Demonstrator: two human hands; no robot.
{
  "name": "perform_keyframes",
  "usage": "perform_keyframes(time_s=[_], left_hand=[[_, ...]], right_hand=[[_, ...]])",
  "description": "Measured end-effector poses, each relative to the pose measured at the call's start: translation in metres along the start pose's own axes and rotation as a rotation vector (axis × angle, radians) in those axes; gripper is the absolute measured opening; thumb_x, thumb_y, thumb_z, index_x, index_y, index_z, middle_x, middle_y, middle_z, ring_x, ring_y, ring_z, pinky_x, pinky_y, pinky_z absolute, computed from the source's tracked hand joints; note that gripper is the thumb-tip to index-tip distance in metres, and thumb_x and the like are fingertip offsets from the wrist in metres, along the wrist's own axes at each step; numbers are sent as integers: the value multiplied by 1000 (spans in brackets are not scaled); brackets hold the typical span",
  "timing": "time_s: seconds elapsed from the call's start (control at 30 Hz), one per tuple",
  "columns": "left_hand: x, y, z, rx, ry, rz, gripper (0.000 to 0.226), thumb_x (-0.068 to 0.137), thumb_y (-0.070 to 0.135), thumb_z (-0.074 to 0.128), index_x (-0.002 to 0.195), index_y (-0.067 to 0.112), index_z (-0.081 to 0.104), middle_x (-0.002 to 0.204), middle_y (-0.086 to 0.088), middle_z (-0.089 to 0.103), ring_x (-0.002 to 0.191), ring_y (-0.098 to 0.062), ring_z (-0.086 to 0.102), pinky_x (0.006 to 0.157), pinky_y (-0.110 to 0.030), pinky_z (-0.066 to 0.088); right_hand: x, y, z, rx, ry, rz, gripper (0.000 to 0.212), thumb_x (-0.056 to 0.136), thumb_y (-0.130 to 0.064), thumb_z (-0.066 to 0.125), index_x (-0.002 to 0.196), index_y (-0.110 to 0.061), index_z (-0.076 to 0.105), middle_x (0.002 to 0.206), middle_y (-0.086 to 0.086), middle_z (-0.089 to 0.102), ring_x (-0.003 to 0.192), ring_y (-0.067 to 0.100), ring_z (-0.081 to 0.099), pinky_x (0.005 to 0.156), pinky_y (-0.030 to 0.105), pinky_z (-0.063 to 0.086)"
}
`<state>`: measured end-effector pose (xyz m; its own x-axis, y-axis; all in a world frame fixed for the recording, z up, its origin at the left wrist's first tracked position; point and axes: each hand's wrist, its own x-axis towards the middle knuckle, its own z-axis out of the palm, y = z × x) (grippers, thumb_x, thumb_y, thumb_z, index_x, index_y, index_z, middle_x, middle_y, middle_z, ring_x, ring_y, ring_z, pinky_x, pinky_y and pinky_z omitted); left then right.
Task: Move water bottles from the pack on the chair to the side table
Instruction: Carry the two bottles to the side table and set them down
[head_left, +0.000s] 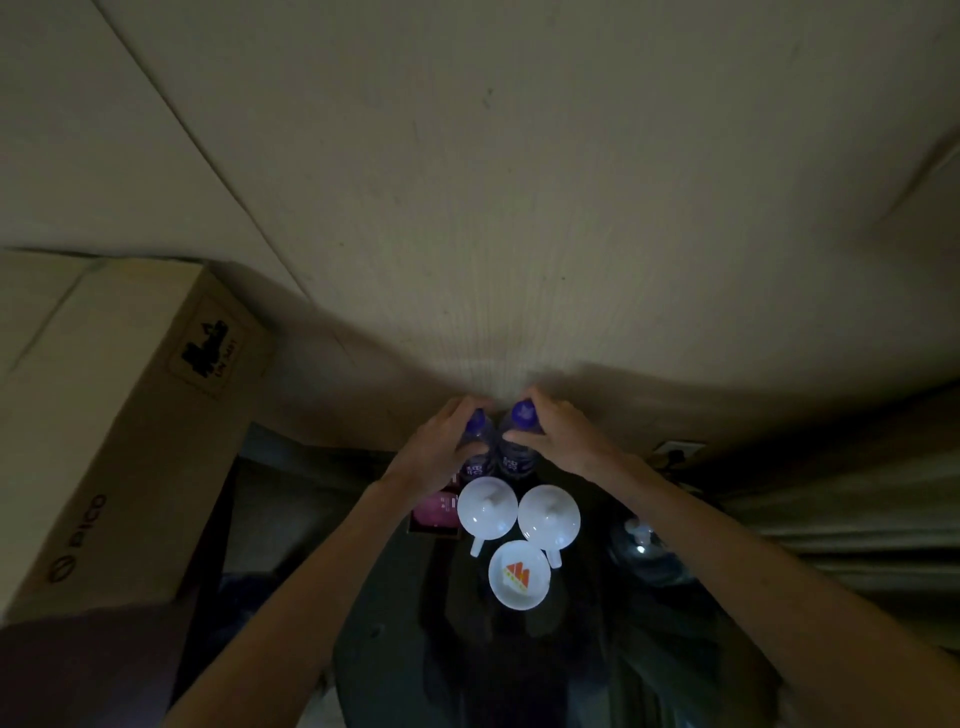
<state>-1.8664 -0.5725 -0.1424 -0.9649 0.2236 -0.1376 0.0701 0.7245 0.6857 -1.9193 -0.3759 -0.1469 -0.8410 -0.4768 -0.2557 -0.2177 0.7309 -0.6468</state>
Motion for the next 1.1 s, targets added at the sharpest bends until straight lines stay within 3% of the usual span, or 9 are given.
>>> perform_keyframes(time_s=[0.23, 0.4, 0.5, 0.67, 0.8, 0.93, 1.1], left_hand=[[0, -4, 3, -5, 14, 23, 40, 91, 13, 61, 126, 22, 44, 125, -2, 53, 106, -13, 56, 87, -28, 50], [0, -8, 2, -9, -19, 31, 40, 92, 12, 59, 126, 25, 42, 126, 0, 51, 103, -3, 51, 72, -8, 40], [0, -8, 3, -3, -33, 30, 42, 92, 13, 59, 128, 25, 41, 129, -1, 49, 104, -6, 51, 76, -13, 40], [1, -9, 2, 27, -25, 22, 45, 92, 15, 59, 131, 23, 40, 130, -1, 48, 103, -6, 50, 74, -12, 38], [0, -4, 3, 42, -32, 5, 47, 92, 17, 60, 134, 20, 39, 132, -4, 47, 111, -14, 54, 84, -23, 47], [3, 5, -7, 104, -49, -4, 48, 93, 25, 59, 136, 15, 40, 137, -8, 45, 119, -21, 50, 97, -32, 46], [2, 26, -40, 110, -32, 37, 47, 92, 34, 56, 135, 16, 44, 139, -6, 46, 119, -20, 51, 98, -33, 46]], right_hand=[[-2, 2, -2, 71, -85, -28, 31, 86, -33, 66, 105, -33, 42, 114, 5, 62, 97, 15, 62, 78, 28, 54], [-1, 2, 0, 89, -109, 0, 30, 88, -31, 64, 108, -33, 41, 117, 4, 61, 100, 15, 62, 76, 25, 51], [-1, 2, 0, 102, -137, 3, 29, 90, -29, 63, 107, -32, 39, 115, 4, 60, 99, 15, 62, 71, 20, 49], [-1, -3, -2, 124, -158, 38, 30, 90, -27, 62, 110, -30, 39, 115, 0, 56, 102, 15, 60, 77, 25, 53], [-6, -8, 2, 142, -121, 70, 39, 87, -22, 67, 116, -25, 42, 116, 0, 57, 103, 14, 59, 80, 26, 52], [-11, -20, 1, 132, -39, 124, 48, 83, -20, 71, 124, -19, 46, 124, 6, 57, 110, 19, 57, 92, 38, 52], [-27, -44, -14, 155, 121, 183, 50, 89, -33, 64, 133, -18, 44, 131, 6, 54, 110, 17, 54, 86, 29, 45]])
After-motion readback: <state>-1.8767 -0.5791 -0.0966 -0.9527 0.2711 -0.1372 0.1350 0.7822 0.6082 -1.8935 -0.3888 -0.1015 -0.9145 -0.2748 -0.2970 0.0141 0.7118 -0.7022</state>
